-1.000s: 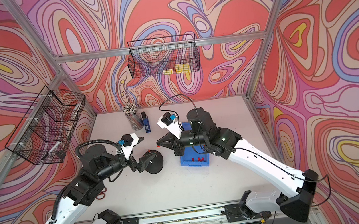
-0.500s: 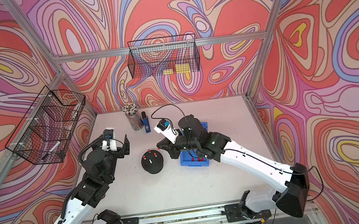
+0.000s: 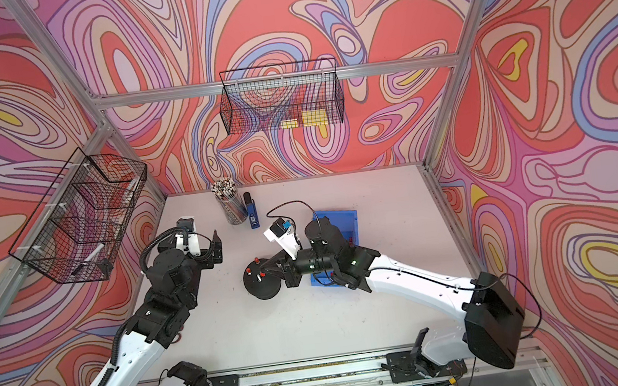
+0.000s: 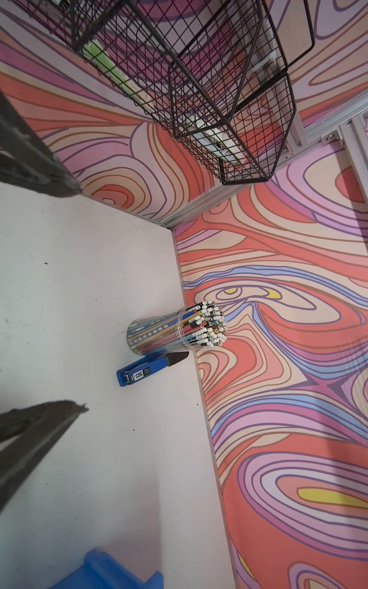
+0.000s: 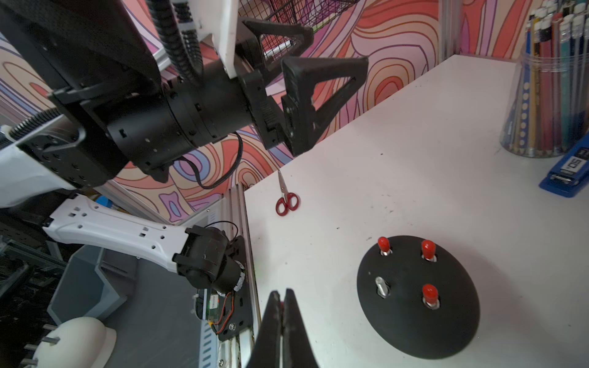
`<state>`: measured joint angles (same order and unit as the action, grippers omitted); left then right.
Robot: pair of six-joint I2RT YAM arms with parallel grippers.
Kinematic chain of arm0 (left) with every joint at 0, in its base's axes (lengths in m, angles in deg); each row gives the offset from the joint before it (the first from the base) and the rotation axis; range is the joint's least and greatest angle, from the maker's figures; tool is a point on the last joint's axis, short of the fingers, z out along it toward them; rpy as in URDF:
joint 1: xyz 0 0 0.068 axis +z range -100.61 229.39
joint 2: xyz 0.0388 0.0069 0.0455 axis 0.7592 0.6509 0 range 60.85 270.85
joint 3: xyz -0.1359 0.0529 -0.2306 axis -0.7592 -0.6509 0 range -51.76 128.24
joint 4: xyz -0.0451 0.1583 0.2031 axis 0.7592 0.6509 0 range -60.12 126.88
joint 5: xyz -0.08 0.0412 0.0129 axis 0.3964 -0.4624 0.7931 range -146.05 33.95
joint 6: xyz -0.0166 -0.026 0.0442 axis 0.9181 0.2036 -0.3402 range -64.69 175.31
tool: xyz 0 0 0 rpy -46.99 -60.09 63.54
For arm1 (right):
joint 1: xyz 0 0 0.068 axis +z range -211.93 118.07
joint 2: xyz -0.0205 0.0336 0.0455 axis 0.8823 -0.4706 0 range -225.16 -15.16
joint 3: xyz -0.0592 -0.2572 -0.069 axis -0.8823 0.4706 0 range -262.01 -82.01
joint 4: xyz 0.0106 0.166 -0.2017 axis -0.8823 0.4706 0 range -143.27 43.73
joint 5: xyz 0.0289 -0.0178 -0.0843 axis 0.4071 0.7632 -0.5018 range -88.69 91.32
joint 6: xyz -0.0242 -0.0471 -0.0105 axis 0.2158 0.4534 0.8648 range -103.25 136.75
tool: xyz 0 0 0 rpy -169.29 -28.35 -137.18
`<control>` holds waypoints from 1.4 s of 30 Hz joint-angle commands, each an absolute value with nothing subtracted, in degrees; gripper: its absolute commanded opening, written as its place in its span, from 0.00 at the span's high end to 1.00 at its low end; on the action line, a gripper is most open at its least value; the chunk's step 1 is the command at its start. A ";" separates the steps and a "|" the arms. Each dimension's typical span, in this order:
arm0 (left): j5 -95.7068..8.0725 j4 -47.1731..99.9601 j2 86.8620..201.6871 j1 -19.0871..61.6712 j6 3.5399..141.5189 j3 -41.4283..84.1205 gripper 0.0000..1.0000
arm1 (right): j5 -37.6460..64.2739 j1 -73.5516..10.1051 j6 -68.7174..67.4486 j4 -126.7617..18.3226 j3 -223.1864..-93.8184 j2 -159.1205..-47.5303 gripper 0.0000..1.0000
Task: Cover the protruding screws with screw protection sleeves
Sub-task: Attach the screw protection sleeve to the screw.
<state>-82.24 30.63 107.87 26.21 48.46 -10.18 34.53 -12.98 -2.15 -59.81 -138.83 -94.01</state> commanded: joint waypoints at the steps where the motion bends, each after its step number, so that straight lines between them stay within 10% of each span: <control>1: -80.79 31.81 107.69 26.61 49.09 -8.25 0.01 | 38.64 -12.72 -9.37 -69.56 -137.65 -96.83 1.00; 42: -80.39 32.11 106.11 27.31 52.05 -8.69 0.00 | 19.42 -11.82 -1.58 -59.27 -145.81 -113.77 1.00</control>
<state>-80.69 31.48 106.76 26.89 50.56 -9.83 20.14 -12.30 -2.78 -59.62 -144.18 -112.89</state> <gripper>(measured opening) 0.994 0.039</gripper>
